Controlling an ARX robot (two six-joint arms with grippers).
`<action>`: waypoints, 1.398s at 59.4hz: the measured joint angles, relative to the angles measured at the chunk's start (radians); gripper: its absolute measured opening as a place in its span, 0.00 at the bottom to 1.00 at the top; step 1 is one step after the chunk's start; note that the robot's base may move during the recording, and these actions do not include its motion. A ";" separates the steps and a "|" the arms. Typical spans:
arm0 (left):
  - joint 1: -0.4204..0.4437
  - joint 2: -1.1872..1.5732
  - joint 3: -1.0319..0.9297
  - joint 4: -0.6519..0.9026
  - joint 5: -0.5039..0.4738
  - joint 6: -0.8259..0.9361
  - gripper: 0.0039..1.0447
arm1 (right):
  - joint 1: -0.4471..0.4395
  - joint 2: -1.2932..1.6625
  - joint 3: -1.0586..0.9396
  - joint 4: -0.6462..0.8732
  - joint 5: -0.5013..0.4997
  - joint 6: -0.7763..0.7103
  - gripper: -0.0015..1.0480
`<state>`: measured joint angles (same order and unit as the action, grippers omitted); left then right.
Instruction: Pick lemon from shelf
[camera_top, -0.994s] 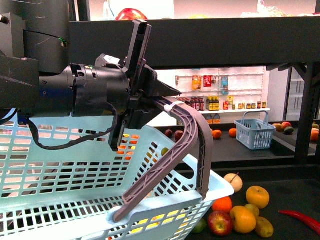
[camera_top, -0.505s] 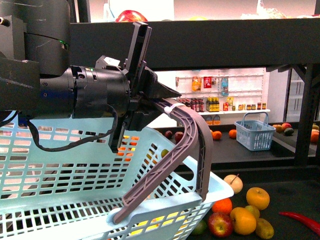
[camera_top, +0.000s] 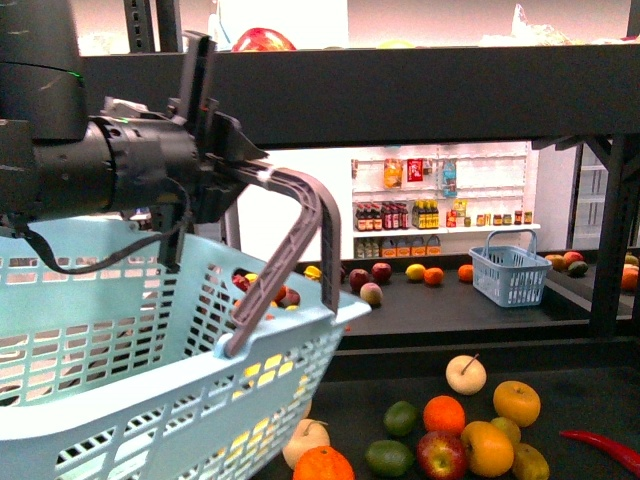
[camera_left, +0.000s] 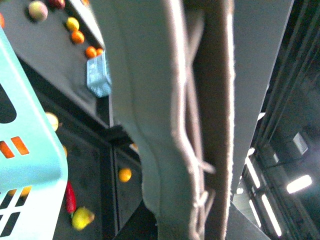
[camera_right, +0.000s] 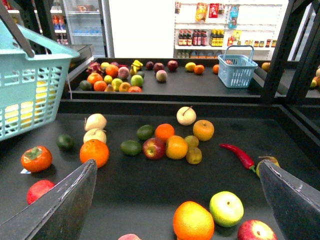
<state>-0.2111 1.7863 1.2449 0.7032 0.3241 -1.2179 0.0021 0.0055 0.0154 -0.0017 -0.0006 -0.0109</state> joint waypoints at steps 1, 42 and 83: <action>0.010 0.001 0.000 0.019 -0.005 -0.009 0.08 | 0.000 0.000 0.000 0.000 0.000 0.000 0.93; 0.551 0.069 -0.060 0.447 0.135 -0.313 0.08 | 0.000 0.000 0.000 0.000 0.000 0.000 0.93; 0.815 0.313 -0.085 0.679 0.309 -0.426 0.08 | 0.000 0.000 0.000 0.000 0.000 0.000 0.93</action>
<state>0.6037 2.0995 1.1603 1.3819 0.6327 -1.6440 0.0021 0.0055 0.0154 -0.0017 -0.0006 -0.0109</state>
